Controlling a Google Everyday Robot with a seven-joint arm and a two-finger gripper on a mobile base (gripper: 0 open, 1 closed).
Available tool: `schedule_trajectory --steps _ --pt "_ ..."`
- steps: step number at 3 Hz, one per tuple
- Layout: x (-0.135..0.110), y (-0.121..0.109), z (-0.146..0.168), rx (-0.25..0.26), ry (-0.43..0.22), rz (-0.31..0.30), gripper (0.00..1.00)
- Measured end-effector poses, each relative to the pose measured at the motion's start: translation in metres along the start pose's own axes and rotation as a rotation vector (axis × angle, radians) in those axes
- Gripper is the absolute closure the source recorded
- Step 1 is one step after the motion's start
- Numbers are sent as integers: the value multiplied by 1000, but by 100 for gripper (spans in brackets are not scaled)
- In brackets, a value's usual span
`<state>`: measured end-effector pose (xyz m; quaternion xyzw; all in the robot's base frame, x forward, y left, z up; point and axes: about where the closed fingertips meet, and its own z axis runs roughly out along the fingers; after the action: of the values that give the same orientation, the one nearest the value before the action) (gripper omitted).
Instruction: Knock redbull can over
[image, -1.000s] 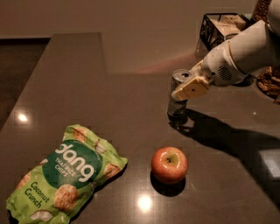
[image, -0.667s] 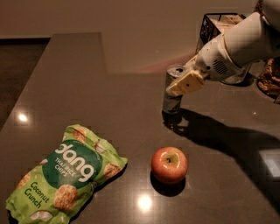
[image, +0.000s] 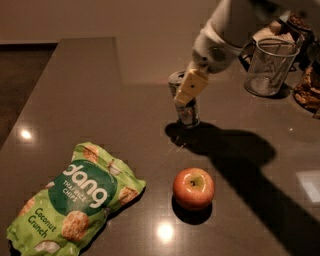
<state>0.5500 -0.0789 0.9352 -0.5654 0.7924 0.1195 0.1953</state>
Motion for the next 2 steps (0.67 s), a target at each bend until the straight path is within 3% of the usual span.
schedule_trajectory --steps 1,2 --pt "-18 -3 24 -28 183 -87 100" --pt "-40 -7 39 -10 289 -168 84"
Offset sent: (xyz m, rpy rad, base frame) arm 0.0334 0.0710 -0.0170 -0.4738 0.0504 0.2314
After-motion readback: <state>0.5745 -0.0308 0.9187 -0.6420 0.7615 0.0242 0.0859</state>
